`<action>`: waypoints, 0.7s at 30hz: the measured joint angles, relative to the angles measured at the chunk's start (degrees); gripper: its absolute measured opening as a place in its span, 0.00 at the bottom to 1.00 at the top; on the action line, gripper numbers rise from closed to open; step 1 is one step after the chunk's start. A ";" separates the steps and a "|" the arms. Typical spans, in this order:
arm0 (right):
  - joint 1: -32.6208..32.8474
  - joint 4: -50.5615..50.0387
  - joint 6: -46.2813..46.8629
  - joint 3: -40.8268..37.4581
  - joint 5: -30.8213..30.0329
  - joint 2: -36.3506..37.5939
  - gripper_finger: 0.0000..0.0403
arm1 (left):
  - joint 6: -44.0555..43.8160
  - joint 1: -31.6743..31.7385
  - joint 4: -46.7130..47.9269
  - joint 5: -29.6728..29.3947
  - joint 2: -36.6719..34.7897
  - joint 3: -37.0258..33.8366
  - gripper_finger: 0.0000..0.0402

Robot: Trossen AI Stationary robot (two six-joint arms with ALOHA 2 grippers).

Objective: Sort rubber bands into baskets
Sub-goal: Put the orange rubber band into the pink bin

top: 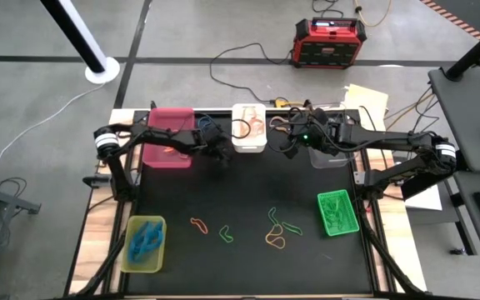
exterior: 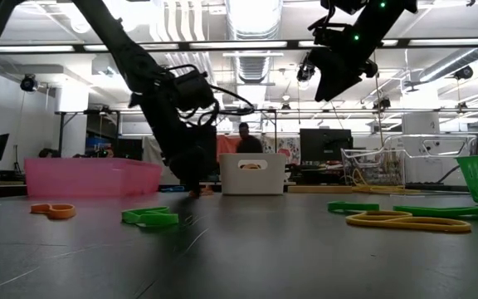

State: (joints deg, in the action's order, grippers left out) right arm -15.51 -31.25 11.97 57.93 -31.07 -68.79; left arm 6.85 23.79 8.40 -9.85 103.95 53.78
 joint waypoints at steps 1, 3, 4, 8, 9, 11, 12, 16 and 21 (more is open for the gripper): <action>0.00 0.01 0.00 0.00 0.00 0.00 0.39 | -0.26 -0.15 1.80 -0.28 -1.01 -0.14 0.00; 0.00 0.01 0.00 0.00 0.00 0.00 0.39 | -0.32 -0.57 4.62 -0.48 -3.87 -0.24 0.00; 0.00 0.01 0.00 0.00 0.00 0.00 0.39 | -0.33 -0.83 5.27 -0.50 -5.58 -0.23 0.00; 0.00 0.08 0.02 0.00 -0.02 0.00 0.39 | -0.21 -1.22 10.95 -0.13 -13.81 -0.13 0.00; 0.00 0.06 0.11 0.00 0.00 0.00 0.39 | -0.04 -1.18 12.36 -0.15 -15.87 -0.15 0.00; 0.00 0.07 0.44 0.00 0.00 0.00 0.39 | 0.10 -1.14 14.85 -0.19 -20.38 -0.13 0.00; 0.00 0.07 0.47 0.00 0.00 0.00 0.39 | 0.11 -1.15 16.61 -0.21 -22.62 -0.12 0.00; 0.00 0.08 0.57 0.00 0.00 0.00 0.39 | -1.26 -0.67 27.18 -1.34 -31.03 -0.02 0.00; 0.00 0.26 1.08 0.00 0.01 0.00 0.39 | -8.45 0.40 41.50 -11.05 -38.13 0.60 0.00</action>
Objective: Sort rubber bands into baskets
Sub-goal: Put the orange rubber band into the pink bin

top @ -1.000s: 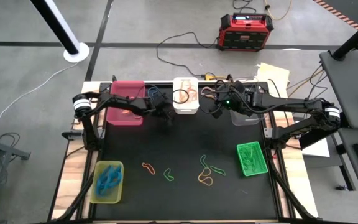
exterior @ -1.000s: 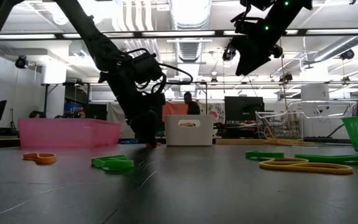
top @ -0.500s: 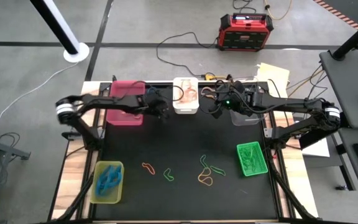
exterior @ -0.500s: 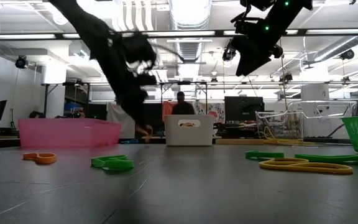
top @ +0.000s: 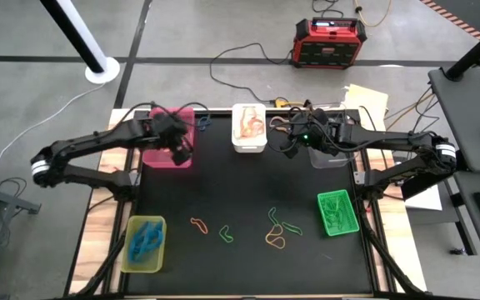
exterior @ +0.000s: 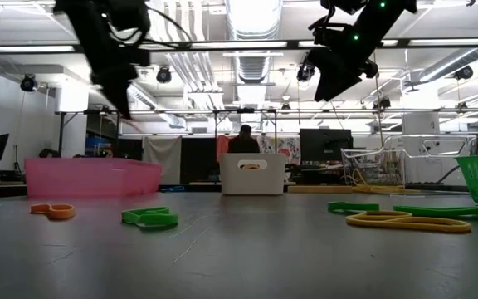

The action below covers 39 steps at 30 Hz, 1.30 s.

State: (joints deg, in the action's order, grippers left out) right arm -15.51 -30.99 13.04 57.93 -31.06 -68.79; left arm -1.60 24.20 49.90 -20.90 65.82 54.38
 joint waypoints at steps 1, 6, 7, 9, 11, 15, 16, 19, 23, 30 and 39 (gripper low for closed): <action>0.00 0.01 0.06 0.00 0.00 0.00 0.39 | -1.00 0.34 1.63 -0.27 -0.91 -0.09 0.00; 0.00 0.01 0.56 0.00 0.01 0.00 0.39 | -5.66 1.21 3.67 -2.14 -3.44 -1.50 0.01; 0.00 0.01 0.56 0.00 0.01 0.00 0.39 | -6.17 1.21 4.45 -1.92 -3.52 -1.56 0.02; 0.00 0.01 0.56 0.00 0.01 0.00 0.39 | -7.02 1.17 6.21 -1.24 -3.39 -1.62 0.06; 0.00 0.01 0.56 0.00 0.01 0.00 0.39 | -7.58 1.15 6.98 -1.12 -3.09 -1.62 0.12; 0.00 0.01 0.60 0.00 0.04 0.00 0.39 | -7.68 1.15 7.77 -1.14 -2.82 -1.62 0.26; 0.00 0.00 0.89 0.00 0.04 0.00 0.39 | -7.68 1.15 7.96 -1.11 -2.82 -1.65 0.29; 0.00 -0.11 1.34 0.00 0.20 0.00 0.39 | -7.67 0.26 8.13 3.87 -3.16 -1.65 0.35; 0.03 -0.28 1.39 0.00 3.59 0.00 0.39 | -6.75 -5.70 2.91 24.31 -3.76 -2.05 0.37; 2.86 -0.28 1.55 0.00 5.81 0.00 0.39 | -8.67 -28.02 -6.35 21.08 -1.16 -5.52 0.35; 7.77 -0.12 3.39 0.00 5.82 0.01 0.39 | -14.97 -49.49 -19.46 6.13 8.02 -11.46 0.35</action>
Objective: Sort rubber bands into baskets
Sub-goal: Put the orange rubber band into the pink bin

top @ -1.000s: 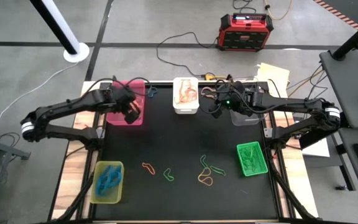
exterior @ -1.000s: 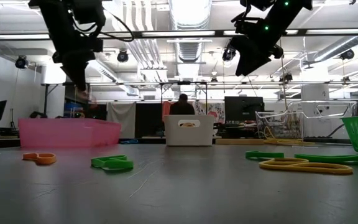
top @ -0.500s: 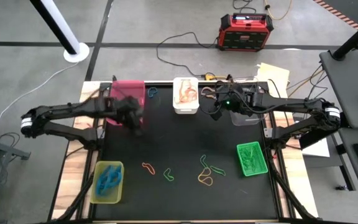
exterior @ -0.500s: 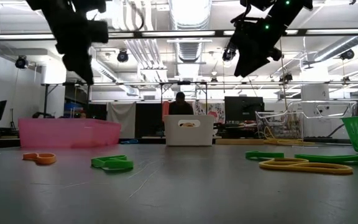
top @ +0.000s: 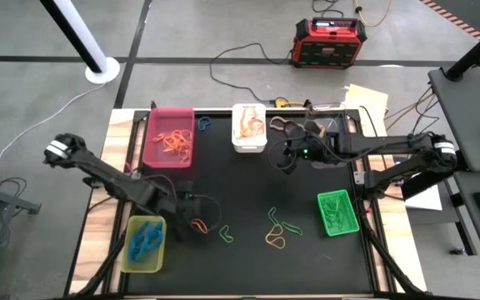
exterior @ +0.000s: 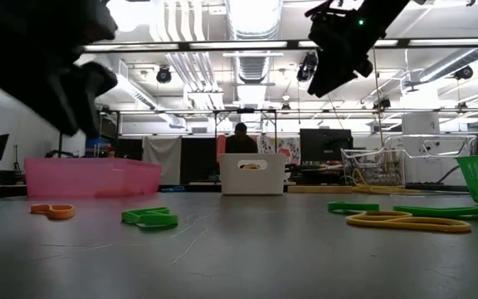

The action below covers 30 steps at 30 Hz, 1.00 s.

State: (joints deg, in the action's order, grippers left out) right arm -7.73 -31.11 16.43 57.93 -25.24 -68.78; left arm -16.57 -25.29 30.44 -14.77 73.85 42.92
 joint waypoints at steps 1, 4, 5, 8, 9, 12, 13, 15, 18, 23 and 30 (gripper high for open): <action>0.39 0.03 0.11 0.00 0.00 0.00 0.39 | -1.25 -0.63 0.01 -0.32 1.20 0.00 0.35; 1.48 0.13 0.40 0.00 -0.01 0.01 0.39 | -4.14 -1.79 -0.25 -0.45 5.17 0.36 0.35; 1.80 0.11 0.57 0.00 -0.01 0.01 0.39 | -4.62 -2.16 -0.49 -0.24 6.58 0.47 0.35; 2.59 0.12 0.82 0.00 -0.01 0.01 0.39 | -6.31 -3.10 -1.14 0.28 10.32 0.50 0.35; 2.81 0.13 0.85 0.00 -0.01 0.01 0.39 | -7.39 -3.26 -1.12 0.34 11.44 0.50 0.35; 3.30 0.11 1.01 0.00 -0.01 0.01 0.39 | -10.70 -3.53 -1.14 0.40 14.01 0.57 0.35; 3.39 0.11 1.13 0.00 -0.01 0.01 0.39 | -11.31 -3.58 -1.10 0.62 14.70 0.82 0.35; 3.50 0.11 1.18 0.00 -0.01 0.01 0.39 | -11.61 -3.93 -1.49 0.77 15.81 1.57 0.35; 3.50 0.12 1.59 0.00 -0.01 0.01 0.39 | -11.53 -4.07 -1.56 0.80 17.12 2.78 0.35; 3.50 0.09 2.47 0.00 -0.03 0.01 0.39 | -10.71 -4.31 -1.62 1.97 20.10 3.30 0.35; 3.50 0.09 2.49 0.00 -0.02 0.01 0.39 | -11.41 -4.44 -1.88 2.49 20.96 3.18 0.15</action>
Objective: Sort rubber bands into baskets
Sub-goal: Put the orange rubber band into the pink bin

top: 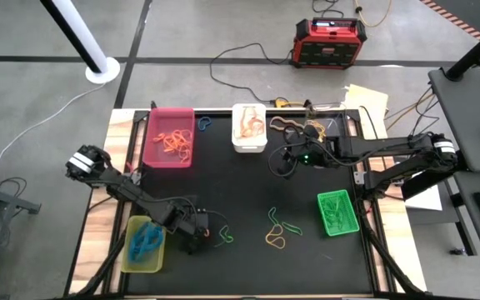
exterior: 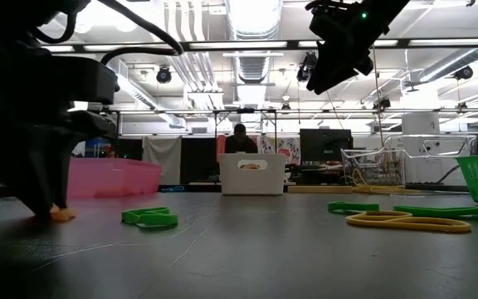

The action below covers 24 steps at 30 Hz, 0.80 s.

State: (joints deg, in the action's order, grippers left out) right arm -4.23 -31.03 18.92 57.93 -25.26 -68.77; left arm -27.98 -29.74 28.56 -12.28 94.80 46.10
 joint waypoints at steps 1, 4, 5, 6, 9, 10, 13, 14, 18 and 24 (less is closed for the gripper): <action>0.00 0.00 0.00 0.00 -0.02 0.00 0.39 | 0.27 0.00 -0.09 0.29 -0.13 -0.01 0.08; 0.00 0.00 0.00 0.00 -0.02 0.00 0.39 | 0.46 0.00 -0.09 0.27 -1.03 0.02 0.02; -0.02 0.00 -0.02 0.00 -0.02 0.00 0.39 | 0.74 0.02 0.05 0.22 -1.29 0.12 0.01; 0.00 0.00 -0.01 0.00 -0.02 0.00 0.39 | 1.17 0.02 0.45 0.11 -1.77 0.23 0.01; -0.02 0.01 -0.02 0.00 -0.02 0.00 0.39 | 3.09 0.00 3.45 -0.78 -4.31 1.22 0.00; -0.02 0.01 -0.02 0.00 -0.02 0.00 0.39 | 3.72 -0.02 4.35 -2.31 -5.62 2.08 0.00; -0.02 0.02 -0.02 0.00 -0.02 0.00 0.39 | 4.71 0.73 11.73 -9.53 -10.52 3.93 0.00; -0.02 0.02 -0.02 0.00 -0.04 0.00 0.39 | 4.76 1.43 14.69 -12.68 -12.21 4.30 0.00; -0.02 0.05 0.04 0.00 -0.04 0.00 0.39 | 0.76 6.43 26.62 -26.31 -20.03 6.17 0.00; -0.02 0.70 0.17 0.00 -0.24 0.00 0.39 | -3.01 24.33 37.23 -29.22 -30.55 6.17 0.00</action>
State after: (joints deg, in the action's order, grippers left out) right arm -4.25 -30.33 19.09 57.93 -25.50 -68.77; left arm -30.99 -5.40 65.79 -41.50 64.25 52.27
